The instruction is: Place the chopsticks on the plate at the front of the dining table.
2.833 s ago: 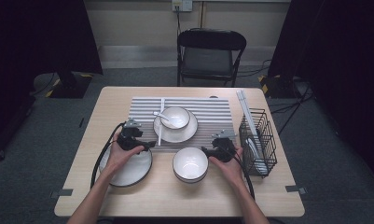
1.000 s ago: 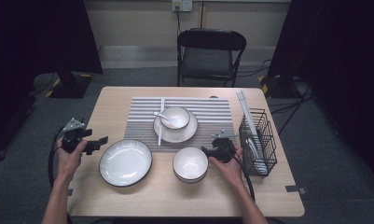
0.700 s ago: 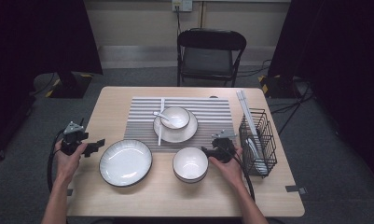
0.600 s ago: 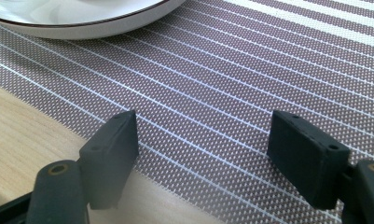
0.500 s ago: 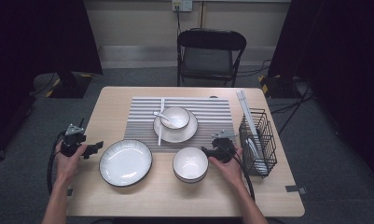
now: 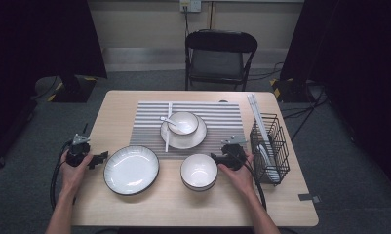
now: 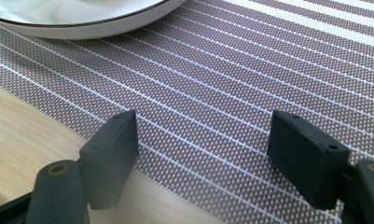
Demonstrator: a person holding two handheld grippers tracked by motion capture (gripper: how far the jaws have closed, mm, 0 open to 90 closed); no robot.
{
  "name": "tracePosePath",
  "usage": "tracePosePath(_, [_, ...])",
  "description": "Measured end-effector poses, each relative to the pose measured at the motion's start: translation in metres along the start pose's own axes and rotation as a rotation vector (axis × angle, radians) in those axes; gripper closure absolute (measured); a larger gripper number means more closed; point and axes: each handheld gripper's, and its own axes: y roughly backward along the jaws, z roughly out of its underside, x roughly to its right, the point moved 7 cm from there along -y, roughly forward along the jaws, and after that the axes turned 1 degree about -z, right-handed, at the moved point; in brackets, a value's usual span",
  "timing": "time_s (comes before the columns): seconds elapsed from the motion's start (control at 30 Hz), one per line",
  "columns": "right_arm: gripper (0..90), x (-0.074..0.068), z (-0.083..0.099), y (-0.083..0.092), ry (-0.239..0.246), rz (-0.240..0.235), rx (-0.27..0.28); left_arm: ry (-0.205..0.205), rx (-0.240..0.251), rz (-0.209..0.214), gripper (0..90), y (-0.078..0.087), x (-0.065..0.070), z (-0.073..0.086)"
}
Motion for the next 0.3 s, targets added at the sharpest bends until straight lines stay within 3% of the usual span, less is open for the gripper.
tracePosePath(0.3, [24.0,0.0001,0.0001,0.0001,-0.001,0.001,-0.002,-0.005,0.004,0.007,13.1,-0.0018,-0.0004,-0.0007])
